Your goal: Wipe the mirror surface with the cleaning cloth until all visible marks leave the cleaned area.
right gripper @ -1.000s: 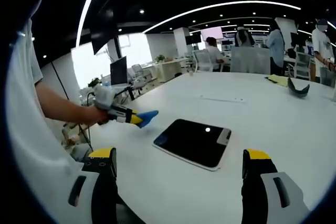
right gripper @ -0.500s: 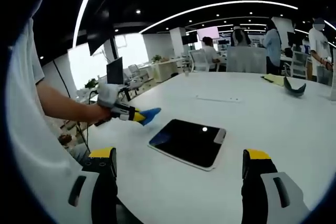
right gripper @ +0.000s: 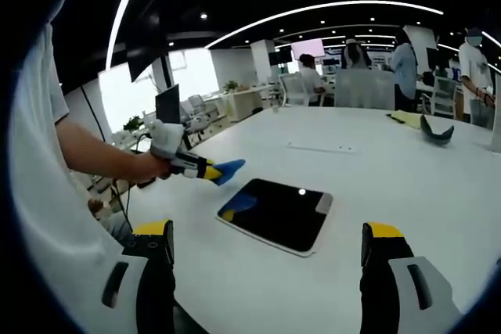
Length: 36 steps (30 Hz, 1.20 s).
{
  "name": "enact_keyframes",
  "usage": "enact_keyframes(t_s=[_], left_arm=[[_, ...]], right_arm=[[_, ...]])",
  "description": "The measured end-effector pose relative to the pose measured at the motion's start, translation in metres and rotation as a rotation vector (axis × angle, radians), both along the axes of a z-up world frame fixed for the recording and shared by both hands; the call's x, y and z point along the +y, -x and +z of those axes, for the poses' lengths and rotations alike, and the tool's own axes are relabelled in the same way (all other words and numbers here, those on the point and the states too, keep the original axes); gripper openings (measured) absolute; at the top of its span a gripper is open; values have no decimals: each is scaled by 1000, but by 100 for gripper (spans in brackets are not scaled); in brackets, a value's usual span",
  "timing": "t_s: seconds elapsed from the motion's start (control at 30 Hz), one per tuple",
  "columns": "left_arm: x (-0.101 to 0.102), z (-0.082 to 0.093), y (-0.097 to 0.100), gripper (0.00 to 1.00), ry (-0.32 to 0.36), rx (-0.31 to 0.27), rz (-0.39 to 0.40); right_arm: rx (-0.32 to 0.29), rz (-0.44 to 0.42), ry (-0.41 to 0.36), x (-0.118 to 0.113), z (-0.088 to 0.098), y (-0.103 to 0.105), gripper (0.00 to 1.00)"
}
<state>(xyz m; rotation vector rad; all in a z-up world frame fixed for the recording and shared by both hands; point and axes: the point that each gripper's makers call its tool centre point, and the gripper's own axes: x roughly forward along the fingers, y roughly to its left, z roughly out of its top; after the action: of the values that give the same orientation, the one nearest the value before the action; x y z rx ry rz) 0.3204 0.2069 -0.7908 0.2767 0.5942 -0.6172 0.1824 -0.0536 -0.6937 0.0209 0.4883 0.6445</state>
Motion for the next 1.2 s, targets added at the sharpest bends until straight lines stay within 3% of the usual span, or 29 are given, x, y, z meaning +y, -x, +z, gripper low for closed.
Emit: enact_keyframes(t_s=[1.2], left_arm=[[-22, -21, -41, 7, -20, 9, -32]], right_arm=[[25, -26, 8, -1, -6, -4, 100]])
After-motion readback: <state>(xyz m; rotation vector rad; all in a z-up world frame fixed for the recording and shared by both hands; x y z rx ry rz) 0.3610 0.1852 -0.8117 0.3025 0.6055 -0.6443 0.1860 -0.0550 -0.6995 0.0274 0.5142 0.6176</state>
